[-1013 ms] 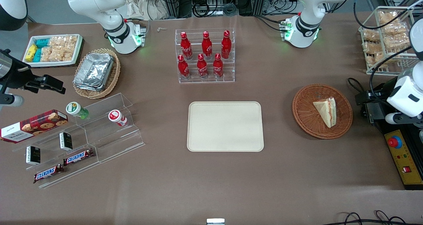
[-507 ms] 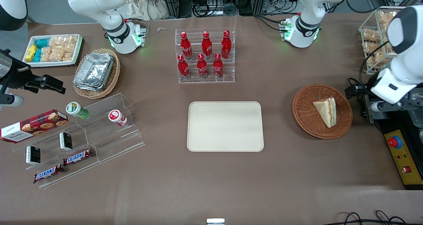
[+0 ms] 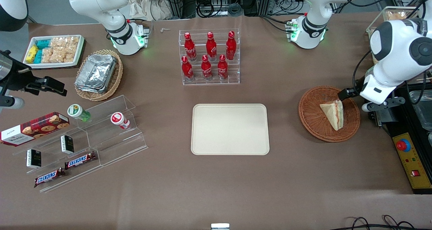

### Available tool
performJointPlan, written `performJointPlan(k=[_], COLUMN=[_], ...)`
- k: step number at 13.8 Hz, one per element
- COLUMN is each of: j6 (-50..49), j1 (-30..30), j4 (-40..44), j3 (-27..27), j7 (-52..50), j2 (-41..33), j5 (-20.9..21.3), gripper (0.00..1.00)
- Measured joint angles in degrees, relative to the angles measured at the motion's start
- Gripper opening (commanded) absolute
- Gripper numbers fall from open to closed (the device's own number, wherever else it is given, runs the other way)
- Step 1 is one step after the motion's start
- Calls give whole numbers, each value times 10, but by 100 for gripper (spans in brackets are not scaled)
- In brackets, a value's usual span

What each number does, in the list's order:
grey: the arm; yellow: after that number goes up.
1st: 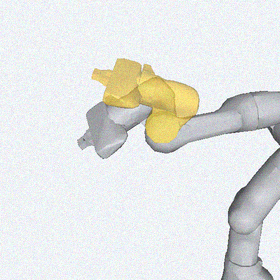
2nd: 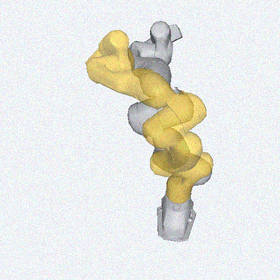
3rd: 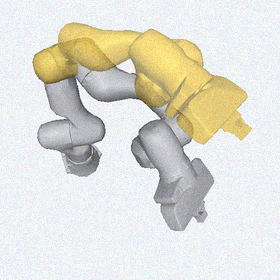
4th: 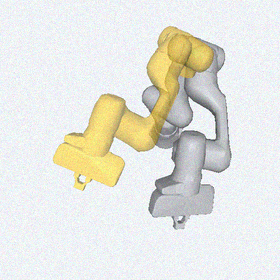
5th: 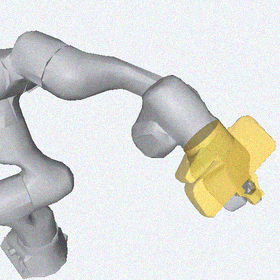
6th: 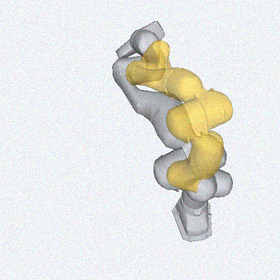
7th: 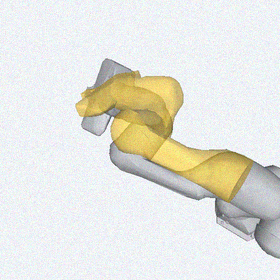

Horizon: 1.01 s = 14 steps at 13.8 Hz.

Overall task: Place sandwich from basket to tray
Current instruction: 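Lower the open left gripper over the wrapped sandwich in the basket, then close the left gripper on the end of the wrapped sandwich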

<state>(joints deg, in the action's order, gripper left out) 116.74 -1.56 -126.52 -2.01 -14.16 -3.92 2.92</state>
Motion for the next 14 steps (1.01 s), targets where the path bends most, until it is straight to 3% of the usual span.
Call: performJointPlan(k=[8, 14], j6=[50, 111], j1=[-1, 1], j4=[-5, -32], j3=[2, 1], j7=[-153, -169], j2=[106, 137], j5=[15, 27], gripper=[100, 100])
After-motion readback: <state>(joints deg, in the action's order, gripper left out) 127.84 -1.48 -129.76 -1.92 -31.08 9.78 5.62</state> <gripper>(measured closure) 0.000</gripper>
